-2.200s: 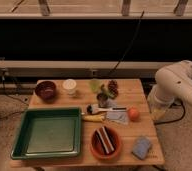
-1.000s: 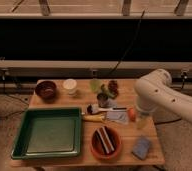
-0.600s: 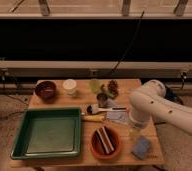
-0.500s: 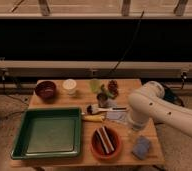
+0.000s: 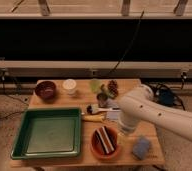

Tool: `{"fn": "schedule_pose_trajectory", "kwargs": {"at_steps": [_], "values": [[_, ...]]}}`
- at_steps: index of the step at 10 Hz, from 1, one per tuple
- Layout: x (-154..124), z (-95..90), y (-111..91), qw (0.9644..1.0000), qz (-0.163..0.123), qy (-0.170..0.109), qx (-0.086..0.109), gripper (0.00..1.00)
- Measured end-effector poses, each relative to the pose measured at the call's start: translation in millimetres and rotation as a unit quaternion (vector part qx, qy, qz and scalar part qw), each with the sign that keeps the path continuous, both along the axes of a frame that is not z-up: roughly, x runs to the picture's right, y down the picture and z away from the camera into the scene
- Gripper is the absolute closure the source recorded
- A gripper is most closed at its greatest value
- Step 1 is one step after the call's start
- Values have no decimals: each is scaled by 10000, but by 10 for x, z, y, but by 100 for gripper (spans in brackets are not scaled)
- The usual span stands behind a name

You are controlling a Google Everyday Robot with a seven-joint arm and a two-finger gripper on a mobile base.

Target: Wipe table surface with eraser

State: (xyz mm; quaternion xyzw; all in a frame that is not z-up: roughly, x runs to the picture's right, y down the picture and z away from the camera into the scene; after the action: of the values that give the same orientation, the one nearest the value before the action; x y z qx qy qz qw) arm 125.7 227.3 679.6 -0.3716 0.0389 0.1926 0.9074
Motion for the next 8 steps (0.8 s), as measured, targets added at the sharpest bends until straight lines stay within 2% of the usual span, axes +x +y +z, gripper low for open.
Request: {"fn": "schedule_pose_trajectory", "kwargs": {"at_steps": [3,5,8], "values": [[-351,26,101,9999,84,-109,73,35],[-568,25,136,9992,98,-320,229,35],[-804,66,155,9978,-8,-556,359,35]]}}
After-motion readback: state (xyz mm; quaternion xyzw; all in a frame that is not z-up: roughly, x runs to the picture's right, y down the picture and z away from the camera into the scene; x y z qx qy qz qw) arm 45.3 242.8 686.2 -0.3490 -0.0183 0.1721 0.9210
